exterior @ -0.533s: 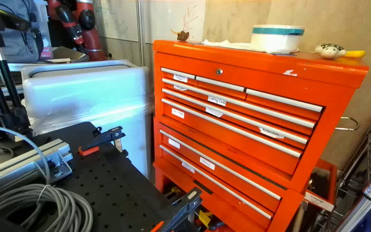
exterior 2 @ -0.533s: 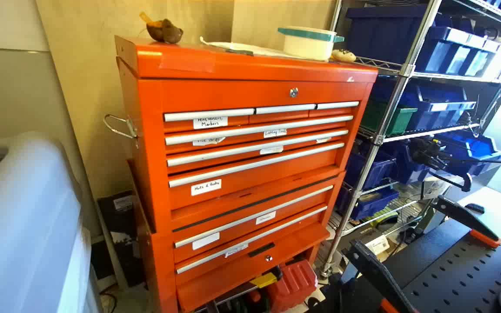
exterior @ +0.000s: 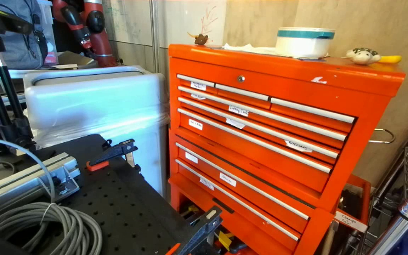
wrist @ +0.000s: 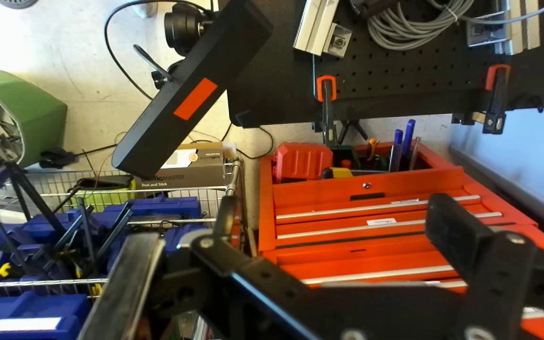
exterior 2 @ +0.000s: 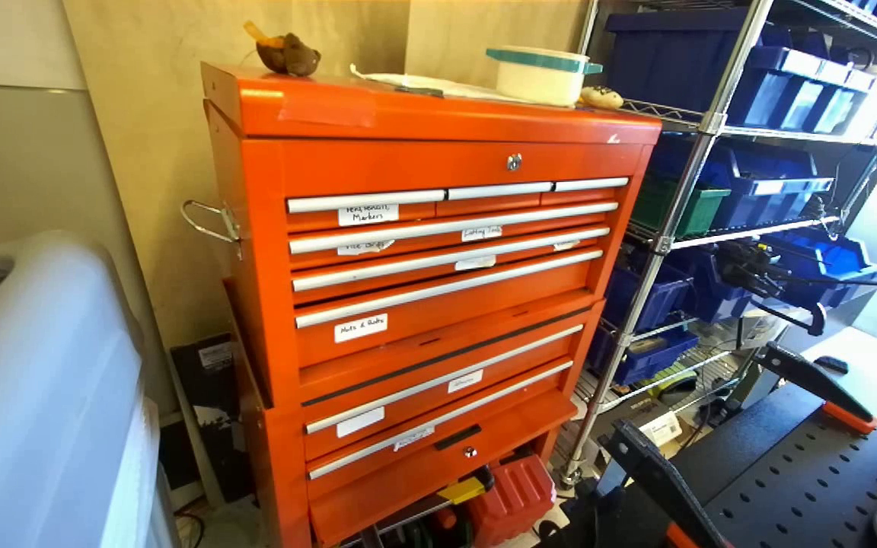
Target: Pick up the white plush toy and put it in the pot
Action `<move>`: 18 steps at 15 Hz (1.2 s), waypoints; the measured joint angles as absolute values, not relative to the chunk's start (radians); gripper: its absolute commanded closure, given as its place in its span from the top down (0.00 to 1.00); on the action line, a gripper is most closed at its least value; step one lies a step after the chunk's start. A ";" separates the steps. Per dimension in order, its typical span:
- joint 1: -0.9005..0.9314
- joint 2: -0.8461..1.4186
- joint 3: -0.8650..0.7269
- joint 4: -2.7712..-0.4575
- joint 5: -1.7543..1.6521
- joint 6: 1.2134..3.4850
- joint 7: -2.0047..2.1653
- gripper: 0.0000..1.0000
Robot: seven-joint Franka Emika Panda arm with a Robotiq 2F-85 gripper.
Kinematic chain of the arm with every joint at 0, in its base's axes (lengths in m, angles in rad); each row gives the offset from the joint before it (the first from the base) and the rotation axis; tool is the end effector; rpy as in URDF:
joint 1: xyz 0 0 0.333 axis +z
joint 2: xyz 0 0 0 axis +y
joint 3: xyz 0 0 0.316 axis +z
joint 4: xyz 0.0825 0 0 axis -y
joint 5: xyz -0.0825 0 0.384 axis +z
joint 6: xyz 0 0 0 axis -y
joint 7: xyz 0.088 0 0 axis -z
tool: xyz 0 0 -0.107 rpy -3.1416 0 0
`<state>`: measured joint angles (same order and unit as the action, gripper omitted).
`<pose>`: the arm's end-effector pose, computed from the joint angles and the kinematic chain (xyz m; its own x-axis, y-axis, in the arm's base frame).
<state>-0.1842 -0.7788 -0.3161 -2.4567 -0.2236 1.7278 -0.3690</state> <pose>0.2721 -0.1923 0.5388 0.9996 -0.0144 0.0253 -0.0147 -0.9998 0.0115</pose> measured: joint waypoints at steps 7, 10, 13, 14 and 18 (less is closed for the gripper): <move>-0.179 -0.594 -0.314 -2.438 -0.214 1.887 -0.244 1.00; -0.179 -0.424 -0.311 -2.389 -0.189 2.079 -0.157 1.00; -0.178 -0.238 -0.286 -2.305 -0.122 2.228 -0.045 1.00; -0.178 -0.178 -0.273 -2.269 -0.092 2.268 0.001 1.00; -0.178 0.029 -0.230 -2.116 -0.032 2.357 0.216 1.00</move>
<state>-0.1780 0.0291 -0.2299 -2.1160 -0.0321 2.3575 0.2157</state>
